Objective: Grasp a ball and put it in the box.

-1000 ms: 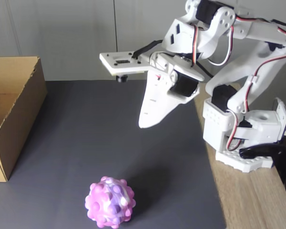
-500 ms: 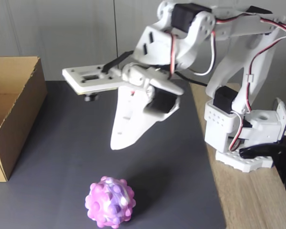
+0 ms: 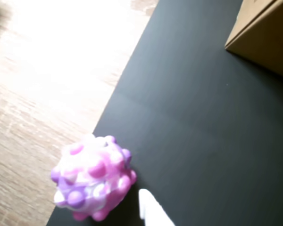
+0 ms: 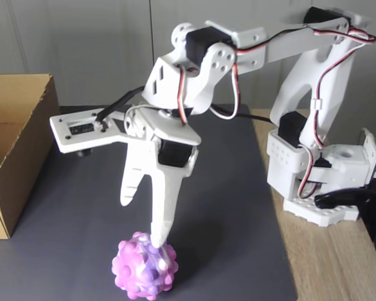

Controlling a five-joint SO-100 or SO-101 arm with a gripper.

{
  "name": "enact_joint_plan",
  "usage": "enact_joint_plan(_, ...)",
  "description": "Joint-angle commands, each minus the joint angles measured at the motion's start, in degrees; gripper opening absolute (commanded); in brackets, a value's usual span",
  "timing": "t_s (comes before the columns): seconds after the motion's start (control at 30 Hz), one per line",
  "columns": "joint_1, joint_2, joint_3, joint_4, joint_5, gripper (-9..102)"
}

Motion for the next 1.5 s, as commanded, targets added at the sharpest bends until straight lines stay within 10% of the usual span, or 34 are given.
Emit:
enact_joint_plan(0.0, 0.5, -0.8, -1.5, -1.8, 0.6, 46)
enact_joint_plan(0.93, 1.2, -15.6, 4.7, -14.2, 2.3, 54)
enact_joint_plan(1.47, 2.1, -17.5, 6.2, -15.1, 6.3, 36)
